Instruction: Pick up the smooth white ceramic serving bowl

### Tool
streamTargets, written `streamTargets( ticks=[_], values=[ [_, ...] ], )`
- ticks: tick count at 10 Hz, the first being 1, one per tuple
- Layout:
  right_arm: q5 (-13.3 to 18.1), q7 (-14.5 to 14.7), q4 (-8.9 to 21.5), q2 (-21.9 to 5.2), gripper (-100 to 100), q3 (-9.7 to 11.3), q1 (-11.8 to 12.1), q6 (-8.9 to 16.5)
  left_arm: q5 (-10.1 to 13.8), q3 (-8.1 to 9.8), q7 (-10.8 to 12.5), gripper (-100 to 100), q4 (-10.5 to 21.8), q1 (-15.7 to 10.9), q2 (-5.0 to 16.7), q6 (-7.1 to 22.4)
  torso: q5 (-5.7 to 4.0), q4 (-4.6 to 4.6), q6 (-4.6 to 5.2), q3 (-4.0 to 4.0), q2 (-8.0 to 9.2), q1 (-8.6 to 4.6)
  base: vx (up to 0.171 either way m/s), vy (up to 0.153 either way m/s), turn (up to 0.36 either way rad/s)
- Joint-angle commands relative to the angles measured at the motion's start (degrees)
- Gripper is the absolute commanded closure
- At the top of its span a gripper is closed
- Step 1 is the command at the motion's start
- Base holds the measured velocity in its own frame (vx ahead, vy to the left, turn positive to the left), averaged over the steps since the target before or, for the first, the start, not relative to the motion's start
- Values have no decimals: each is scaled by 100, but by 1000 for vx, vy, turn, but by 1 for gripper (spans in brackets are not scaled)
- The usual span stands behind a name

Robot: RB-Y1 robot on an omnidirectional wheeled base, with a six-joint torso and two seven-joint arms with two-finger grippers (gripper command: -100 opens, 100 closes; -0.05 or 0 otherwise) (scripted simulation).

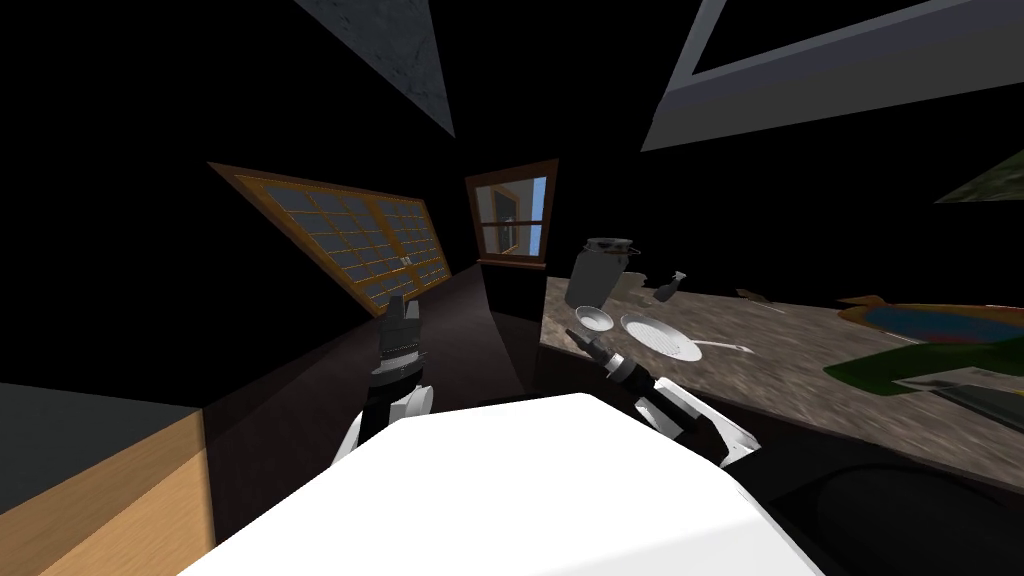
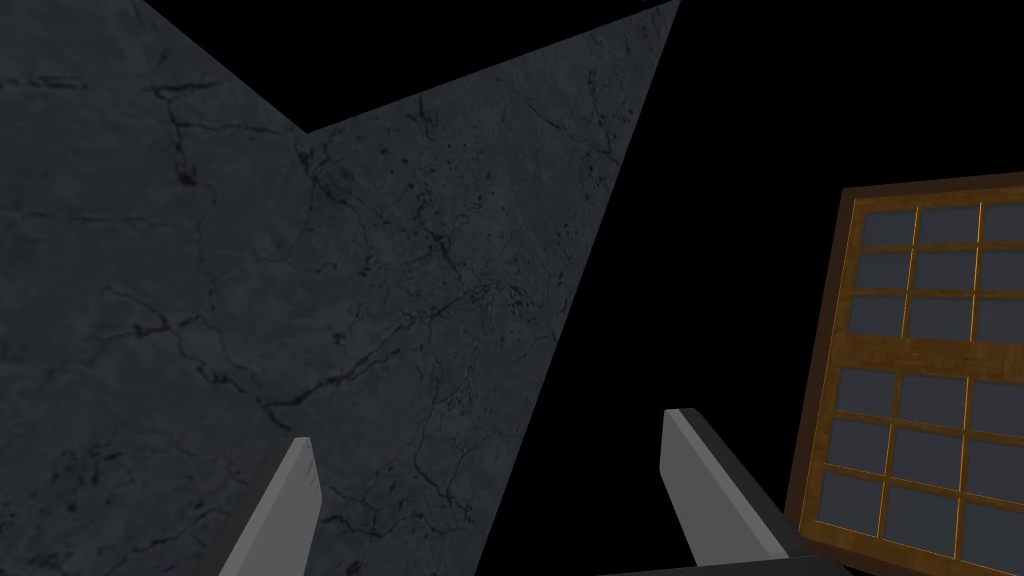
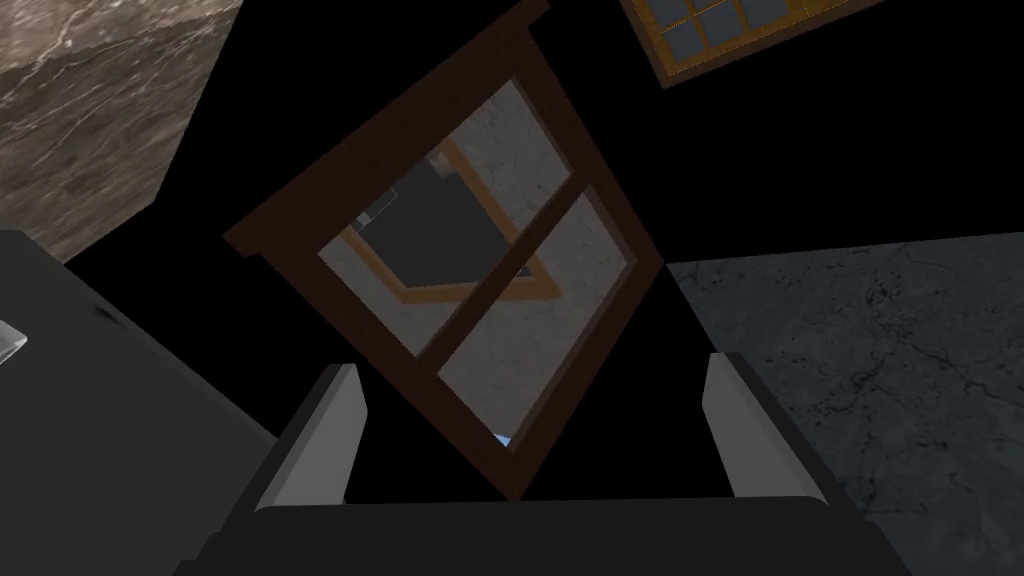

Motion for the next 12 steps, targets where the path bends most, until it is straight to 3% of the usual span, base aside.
streamTargets(
  ticks=[1, 12],
  values=[
    [41, 13, 70, -286, -100, -14, 17, 78, 0, 0, 0, 0, 0, 0, 0, 0, 0, 0, 0, 0, 0, 0, 9, 77, -22],
    [670, 397, 1248, -2166, -100, -110, 508, 550, 0, 0, 0, 0, 0, 0, 0, 0, 0, 0, -2, -1, -1, -5, 24, 77, -18]
  ],
)
